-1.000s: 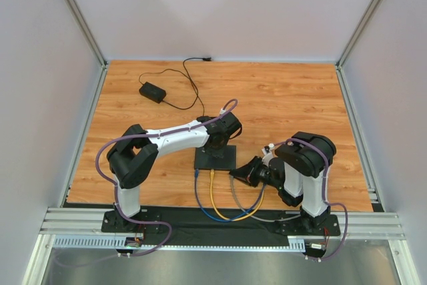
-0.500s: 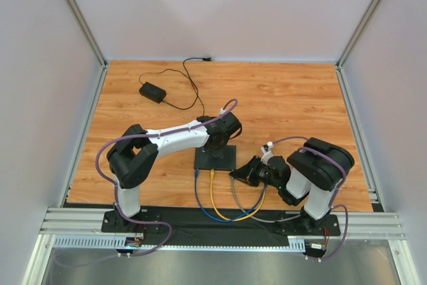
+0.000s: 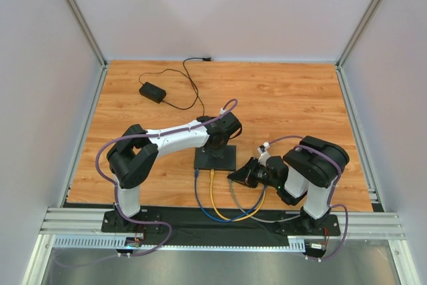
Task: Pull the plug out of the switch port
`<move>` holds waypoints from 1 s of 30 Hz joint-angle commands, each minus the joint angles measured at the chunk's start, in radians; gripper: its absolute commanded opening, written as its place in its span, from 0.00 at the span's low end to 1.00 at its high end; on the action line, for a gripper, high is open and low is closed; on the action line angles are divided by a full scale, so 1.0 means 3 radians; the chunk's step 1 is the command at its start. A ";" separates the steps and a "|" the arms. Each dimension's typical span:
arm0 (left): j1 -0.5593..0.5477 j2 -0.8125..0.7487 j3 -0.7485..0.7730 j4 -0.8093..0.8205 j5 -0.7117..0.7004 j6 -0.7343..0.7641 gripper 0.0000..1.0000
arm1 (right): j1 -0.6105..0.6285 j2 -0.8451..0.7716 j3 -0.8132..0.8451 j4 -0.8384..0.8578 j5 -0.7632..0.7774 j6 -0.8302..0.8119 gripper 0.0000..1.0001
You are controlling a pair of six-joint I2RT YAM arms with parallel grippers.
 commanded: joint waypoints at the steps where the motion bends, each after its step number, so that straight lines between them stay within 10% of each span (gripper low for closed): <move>1: -0.0035 0.0299 -0.0207 -0.0053 0.0208 -0.0106 0.00 | 0.0036 0.0302 -0.0342 0.0163 0.0022 -0.0028 0.00; 12: -0.0035 0.0217 -0.0197 -0.0084 0.0213 -0.0101 0.00 | 0.0062 -0.0157 -0.0573 0.0523 -0.0137 0.0075 0.00; 15: -0.0035 0.0186 -0.0212 -0.0084 0.0198 -0.0116 0.00 | 0.0062 -0.0780 -0.0512 -0.0120 -0.0142 0.0009 0.00; 20: -0.0035 0.0176 -0.0207 -0.0089 0.0198 -0.0111 0.00 | 0.0184 -0.2773 0.0222 -0.3236 0.0418 -0.0788 0.00; 24: -0.0035 0.0160 -0.0202 -0.0079 0.0187 -0.0111 0.00 | 0.0026 -0.3690 0.0622 -0.4591 0.0629 -0.1167 0.00; 30: -0.0035 0.0089 -0.0167 -0.0094 0.0121 -0.0111 0.00 | 0.0026 -0.3890 0.1296 -0.5045 0.0726 -0.1464 0.00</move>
